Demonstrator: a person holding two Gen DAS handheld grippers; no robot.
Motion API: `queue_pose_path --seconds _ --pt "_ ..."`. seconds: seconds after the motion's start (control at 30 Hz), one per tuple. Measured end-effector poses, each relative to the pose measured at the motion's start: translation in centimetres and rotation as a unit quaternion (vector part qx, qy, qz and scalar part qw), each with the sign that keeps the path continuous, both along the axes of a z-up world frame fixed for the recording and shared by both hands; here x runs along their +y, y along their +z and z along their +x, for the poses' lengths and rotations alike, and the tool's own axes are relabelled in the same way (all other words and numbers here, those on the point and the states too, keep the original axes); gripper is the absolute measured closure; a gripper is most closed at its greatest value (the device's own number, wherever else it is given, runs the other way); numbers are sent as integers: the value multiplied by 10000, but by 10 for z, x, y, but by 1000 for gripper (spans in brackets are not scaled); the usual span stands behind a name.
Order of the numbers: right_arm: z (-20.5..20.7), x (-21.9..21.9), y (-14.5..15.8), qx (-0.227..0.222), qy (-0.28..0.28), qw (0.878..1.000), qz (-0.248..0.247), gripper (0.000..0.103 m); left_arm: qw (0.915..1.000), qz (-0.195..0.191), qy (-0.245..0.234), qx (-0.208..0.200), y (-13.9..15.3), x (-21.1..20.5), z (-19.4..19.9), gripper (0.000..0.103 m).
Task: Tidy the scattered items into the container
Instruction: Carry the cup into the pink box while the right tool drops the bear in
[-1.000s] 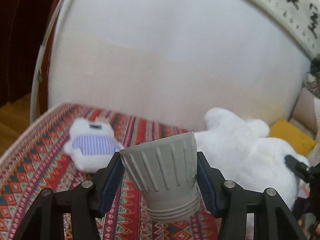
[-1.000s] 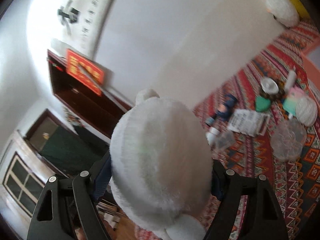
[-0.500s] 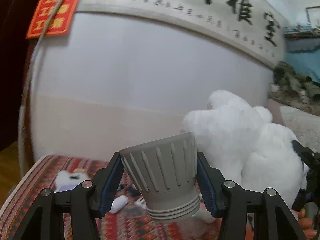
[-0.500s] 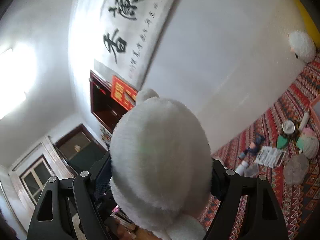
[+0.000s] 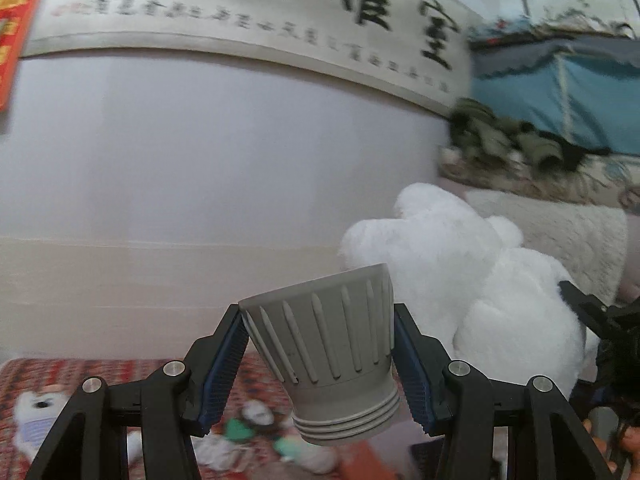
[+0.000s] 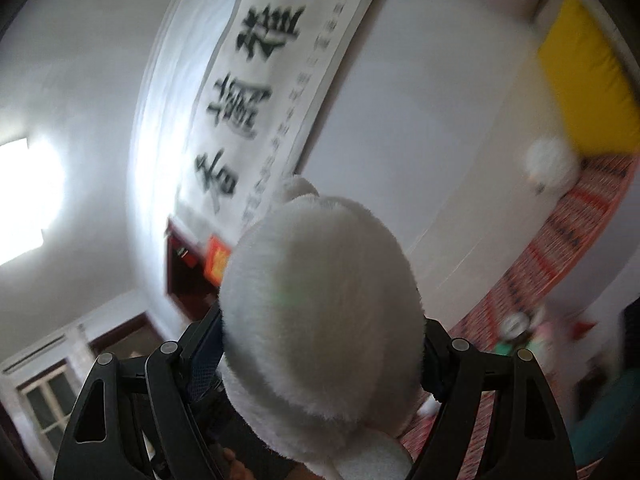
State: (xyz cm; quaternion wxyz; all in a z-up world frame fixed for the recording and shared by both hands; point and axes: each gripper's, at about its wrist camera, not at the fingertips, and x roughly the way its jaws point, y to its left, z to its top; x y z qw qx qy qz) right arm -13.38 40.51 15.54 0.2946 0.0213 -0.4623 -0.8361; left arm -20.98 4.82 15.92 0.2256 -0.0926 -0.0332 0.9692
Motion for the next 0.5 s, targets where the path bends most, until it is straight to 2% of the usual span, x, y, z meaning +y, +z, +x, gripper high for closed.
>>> queue_pose_path --seconds 0.13,0.27,0.43,0.5 --pt "16 56 -14 -234 -824 9963 -5 21 9989 -191 -390 -167 -11 56 -23 42" --pt "22 106 -39 -633 -1540 9860 -20 21 9952 -385 -736 -511 -32 103 -53 42" --pt "16 149 -79 -1239 -1876 9739 -299 21 9874 -754 -1018 -943 -72 156 -87 42" --pt "7 161 -96 -1610 -1880 9681 -397 16 9828 -879 -1109 -1187 -90 178 -99 42"
